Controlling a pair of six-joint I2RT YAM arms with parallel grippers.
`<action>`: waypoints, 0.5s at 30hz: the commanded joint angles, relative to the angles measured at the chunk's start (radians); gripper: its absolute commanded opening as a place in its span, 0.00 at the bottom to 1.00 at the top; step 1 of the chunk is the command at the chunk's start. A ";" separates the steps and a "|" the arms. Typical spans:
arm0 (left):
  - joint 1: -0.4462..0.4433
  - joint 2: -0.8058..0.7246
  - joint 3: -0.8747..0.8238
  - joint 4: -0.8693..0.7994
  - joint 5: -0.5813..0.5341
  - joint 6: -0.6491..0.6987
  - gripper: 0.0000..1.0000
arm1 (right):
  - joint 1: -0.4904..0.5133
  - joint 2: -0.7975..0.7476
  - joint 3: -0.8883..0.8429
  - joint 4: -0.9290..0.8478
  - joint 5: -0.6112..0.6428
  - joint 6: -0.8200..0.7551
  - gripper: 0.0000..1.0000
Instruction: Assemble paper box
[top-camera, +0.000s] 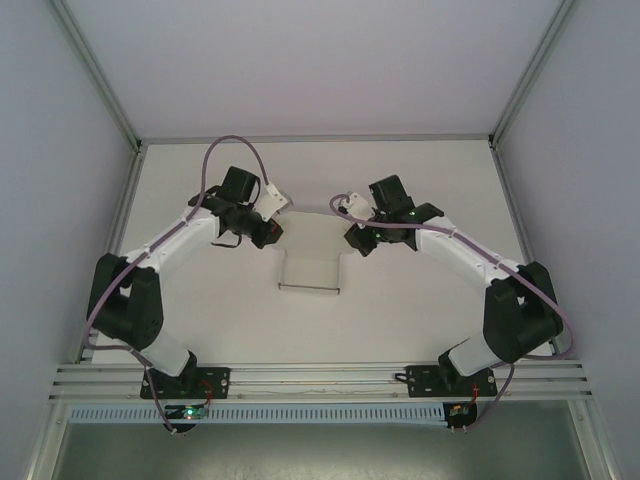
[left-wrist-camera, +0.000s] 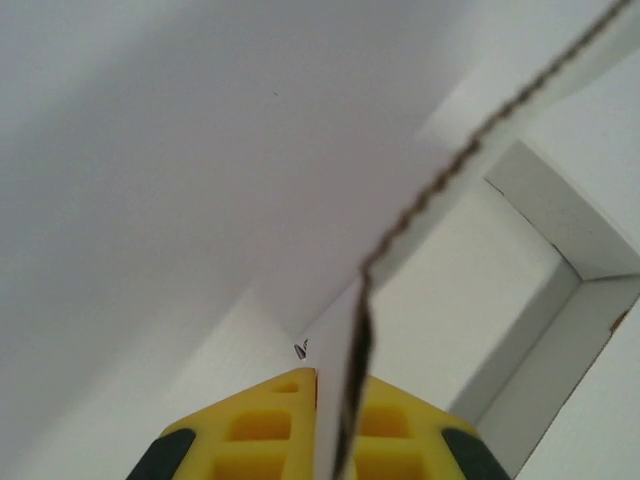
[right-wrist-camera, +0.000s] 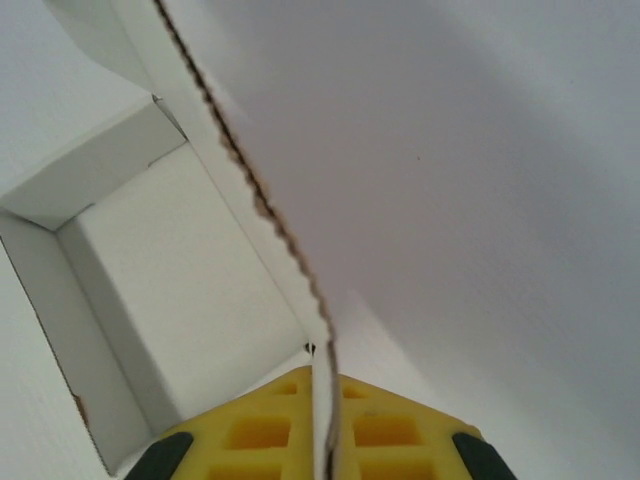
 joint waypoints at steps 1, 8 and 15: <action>-0.021 -0.087 -0.043 0.105 -0.107 -0.108 0.00 | 0.016 -0.068 -0.034 0.050 0.078 0.097 0.04; -0.104 -0.165 -0.113 0.191 -0.271 -0.287 0.00 | 0.110 -0.094 -0.071 0.135 0.336 0.347 0.01; -0.229 -0.162 -0.102 0.214 -0.542 -0.475 0.00 | 0.220 -0.067 -0.042 0.167 0.651 0.699 0.01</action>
